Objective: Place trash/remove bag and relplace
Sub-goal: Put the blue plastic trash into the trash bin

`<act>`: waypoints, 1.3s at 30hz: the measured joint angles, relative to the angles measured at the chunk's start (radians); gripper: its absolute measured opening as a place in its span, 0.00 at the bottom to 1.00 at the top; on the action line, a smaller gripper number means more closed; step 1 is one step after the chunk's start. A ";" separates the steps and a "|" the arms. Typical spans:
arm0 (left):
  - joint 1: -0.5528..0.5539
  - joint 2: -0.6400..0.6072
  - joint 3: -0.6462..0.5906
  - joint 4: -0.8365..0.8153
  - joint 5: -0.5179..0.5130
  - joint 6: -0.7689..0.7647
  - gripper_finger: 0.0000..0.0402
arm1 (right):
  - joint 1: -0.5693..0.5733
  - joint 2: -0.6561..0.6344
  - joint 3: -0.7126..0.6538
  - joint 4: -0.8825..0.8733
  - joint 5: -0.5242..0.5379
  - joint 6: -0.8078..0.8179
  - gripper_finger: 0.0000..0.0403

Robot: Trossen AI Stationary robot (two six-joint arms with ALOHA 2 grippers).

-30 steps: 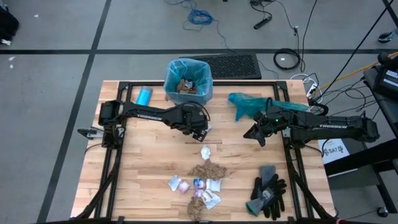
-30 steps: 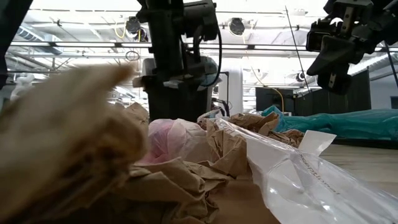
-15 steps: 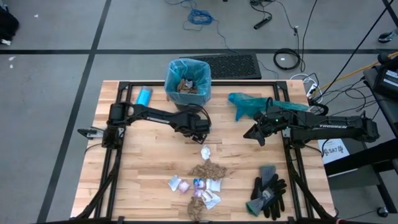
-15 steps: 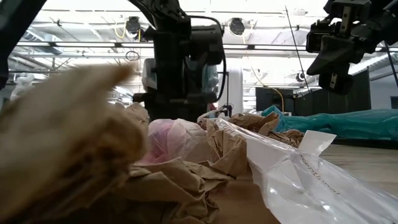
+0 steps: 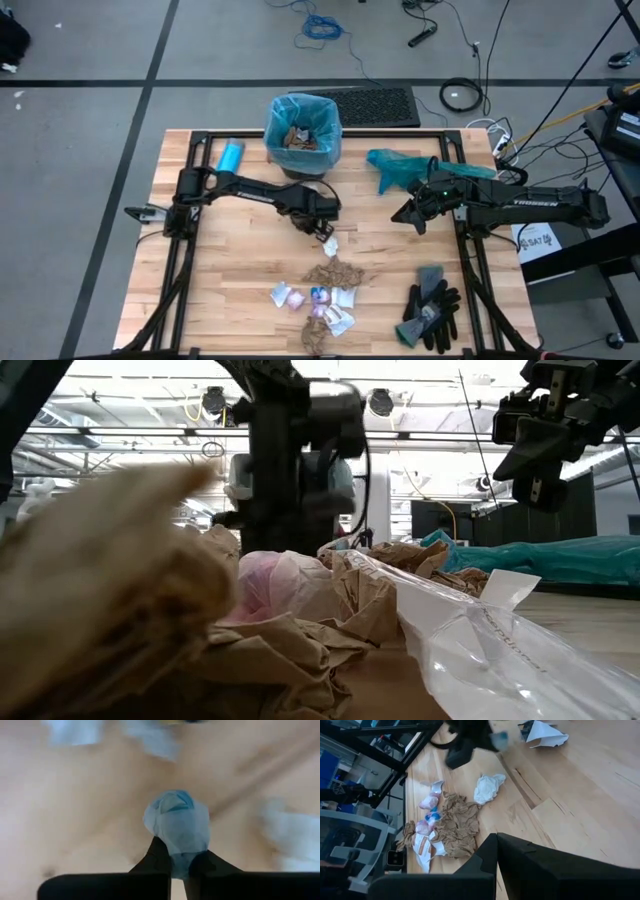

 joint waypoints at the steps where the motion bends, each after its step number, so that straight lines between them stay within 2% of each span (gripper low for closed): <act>1: -0.008 -0.003 0.018 0.000 0.009 0.002 0.05 | 0.000 0.000 0.000 0.000 0.000 -0.003 0.00; 5: -0.041 -0.035 0.099 -0.007 0.012 0.025 0.05 | 0.000 0.000 0.000 0.001 0.002 -0.018 0.00; 9: -0.054 -0.069 0.185 -0.025 -0.058 0.048 0.05 | 0.000 0.000 0.000 0.001 0.024 -0.024 0.00; 16: -0.019 -0.133 0.327 -0.031 -0.165 0.181 0.05 | 0.000 0.001 0.000 0.008 0.030 -0.025 0.00; 20: 0.030 -0.162 0.387 -0.033 -0.250 0.252 0.05 | 0.000 0.001 0.000 0.008 0.028 -0.021 0.00; 23: 0.078 -0.181 0.426 -0.028 -0.275 0.314 0.05 | 0.000 0.001 0.000 0.007 0.026 -0.016 0.00; 30: 0.209 -0.219 0.444 -0.028 -0.279 0.433 0.05 | 0.000 0.001 0.000 0.007 0.026 -0.009 0.00; 35: 0.290 -0.232 0.444 -0.063 -0.278 0.447 0.06 | 0.000 0.001 0.000 0.006 0.026 -0.009 0.00; 39: 0.355 -0.230 0.444 -0.123 -0.266 0.490 0.13 | 0.000 0.001 0.000 0.007 0.030 -0.009 0.00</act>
